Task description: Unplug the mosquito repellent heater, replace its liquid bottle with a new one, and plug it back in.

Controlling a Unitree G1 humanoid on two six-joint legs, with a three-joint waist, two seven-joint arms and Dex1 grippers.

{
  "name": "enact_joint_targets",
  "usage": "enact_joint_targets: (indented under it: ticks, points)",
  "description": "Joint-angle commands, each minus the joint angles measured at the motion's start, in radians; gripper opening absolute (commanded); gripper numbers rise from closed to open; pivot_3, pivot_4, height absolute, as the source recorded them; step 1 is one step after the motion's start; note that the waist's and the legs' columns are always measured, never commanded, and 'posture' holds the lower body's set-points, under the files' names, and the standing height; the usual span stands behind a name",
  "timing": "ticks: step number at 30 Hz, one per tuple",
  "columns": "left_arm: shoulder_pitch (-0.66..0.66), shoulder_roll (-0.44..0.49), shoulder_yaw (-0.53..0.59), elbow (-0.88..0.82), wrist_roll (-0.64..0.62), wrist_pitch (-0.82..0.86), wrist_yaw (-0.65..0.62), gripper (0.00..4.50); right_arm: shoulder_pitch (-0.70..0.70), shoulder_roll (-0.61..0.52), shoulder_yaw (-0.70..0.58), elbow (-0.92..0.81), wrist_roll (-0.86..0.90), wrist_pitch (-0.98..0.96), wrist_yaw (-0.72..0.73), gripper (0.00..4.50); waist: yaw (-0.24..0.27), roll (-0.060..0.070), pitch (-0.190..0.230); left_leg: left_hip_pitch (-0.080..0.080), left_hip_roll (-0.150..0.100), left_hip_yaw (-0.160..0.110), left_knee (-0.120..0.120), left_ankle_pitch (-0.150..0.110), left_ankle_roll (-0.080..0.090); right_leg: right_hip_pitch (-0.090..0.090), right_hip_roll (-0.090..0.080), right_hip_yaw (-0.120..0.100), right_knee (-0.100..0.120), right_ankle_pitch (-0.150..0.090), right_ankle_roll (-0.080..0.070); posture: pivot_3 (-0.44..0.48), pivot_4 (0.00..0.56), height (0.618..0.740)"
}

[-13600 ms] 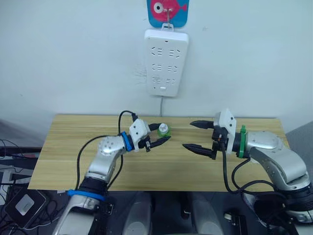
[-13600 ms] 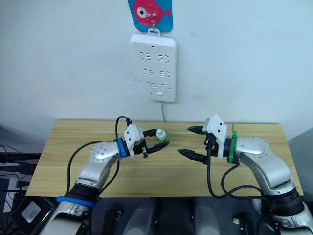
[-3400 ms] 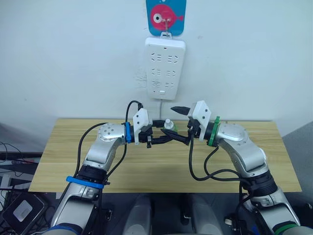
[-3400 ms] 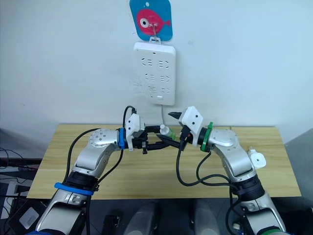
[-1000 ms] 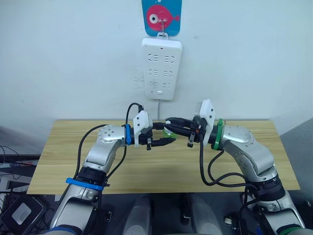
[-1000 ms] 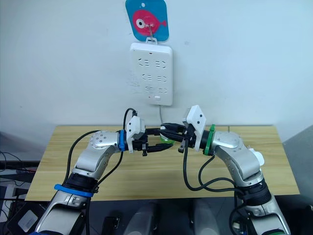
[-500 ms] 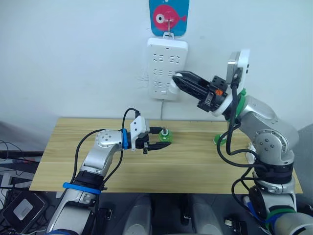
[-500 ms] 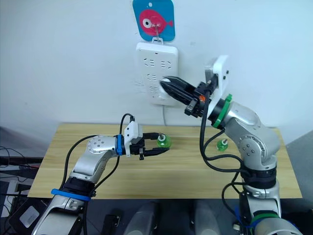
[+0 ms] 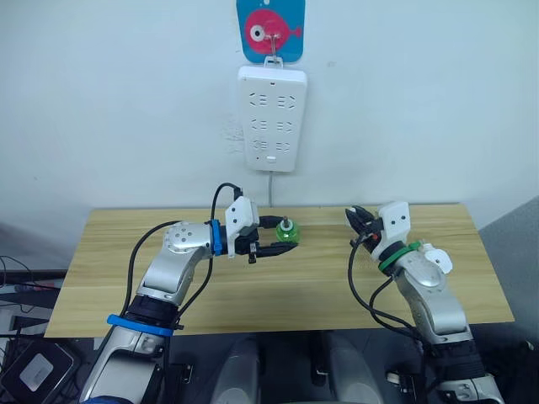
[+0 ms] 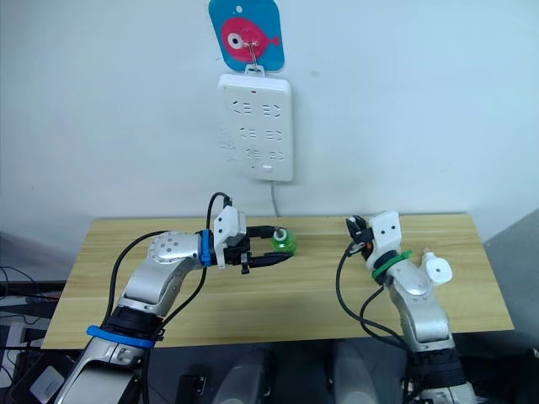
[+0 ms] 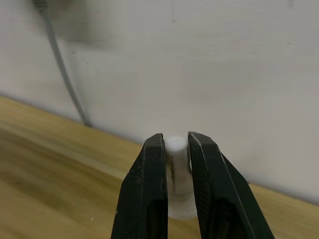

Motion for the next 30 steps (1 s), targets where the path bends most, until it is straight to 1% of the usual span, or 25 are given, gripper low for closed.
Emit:
enact_joint_targets:
  ticks: [1, 4, 7, 12, 15, 20, 28, 30]
  points:
    - [-0.002, 0.008, 0.016, -0.075, -0.034, 0.029, 0.005, 2.23, -0.008, 0.024, -0.009, 0.084, -0.011, -0.11, 0.009, 0.32, 0.001, 0.0, 0.001, 0.0, 0.0, 0.0, 0.0, 0.0, 0.0, 0.0, 0.0, 0.0, 0.0, 0.0, 0.0, 0.083, 0.322, 0.74]
    - [-0.002, 0.019, 0.022, -0.096, -0.043, 0.053, 0.006, 2.23, -0.034, 0.04, -0.021, 0.193, -0.012, -0.168, 0.021, 0.32, 0.002, 0.001, 0.005, 0.0, 0.0, 0.0, 0.0, 0.0, 0.001, 0.0, 0.0, 0.0, 0.0, 0.0, 0.0, 0.096, 0.342, 0.74]
    - [-0.005, 0.034, 0.031, -0.113, -0.054, 0.081, 0.012, 2.23, -0.06, 0.044, -0.03, 0.306, -0.036, -0.233, 0.002, 0.32, 0.002, 0.004, 0.01, 0.0, 0.0, 0.0, 0.0, 0.0, 0.001, 0.0, 0.0, 0.001, 0.0, 0.0, 0.0, 0.102, 0.35, 0.74]
    - [-0.008, 0.044, 0.034, -0.126, -0.06, 0.107, 0.013, 2.23, -0.093, 0.061, -0.041, 0.407, -0.028, -0.286, -0.001, 0.32, 0.003, 0.006, 0.023, 0.0, 0.0, 0.0, 0.0, -0.001, 0.001, 0.0, 0.0, 0.001, 0.0, 0.0, 0.0, 0.105, 0.374, 0.74]
    - [-0.003, 0.044, 0.029, -0.133, -0.059, 0.113, 0.012, 2.23, -0.108, 0.07, -0.049, 0.44, -0.027, -0.299, -0.003, 0.32, 0.003, 0.007, 0.032, 0.0, 0.0, 0.0, 0.0, -0.001, 0.001, 0.0, 0.0, 0.002, 0.0, 0.0, 0.0, 0.105, 0.373, 0.74]
    - [-0.016, 0.034, 0.026, -0.129, -0.057, 0.118, 0.017, 2.23, -0.124, 0.073, -0.058, 0.493, -0.038, -0.313, -0.015, 0.32, 0.005, 0.007, 0.033, 0.0, 0.0, 0.0, -0.001, -0.001, 0.001, 0.0, 0.0, 0.002, -0.001, 0.0, 0.0, 0.109, 0.371, 0.74]
    - [-0.013, 0.035, 0.025, -0.124, -0.053, 0.111, 0.013, 2.23, -0.129, 0.07, -0.059, 0.504, -0.043, -0.331, -0.009, 0.32, 0.005, 0.007, 0.034, 0.0, 0.0, 0.0, -0.001, -0.001, 0.001, 0.0, 0.0, 0.002, -0.001, 0.0, 0.0, 0.102, 0.368, 0.74]
    - [-0.015, 0.033, 0.024, -0.118, -0.051, 0.106, 0.013, 2.23, -0.129, 0.07, -0.06, 0.5, -0.042, -0.33, -0.009, 1.04, 0.005, 0.007, 0.034, -0.001, 0.0, 0.0, -0.001, -0.001, 0.001, 0.0, 0.0, 0.002, -0.001, 0.0, 0.0, 0.1, 0.367, 0.74]
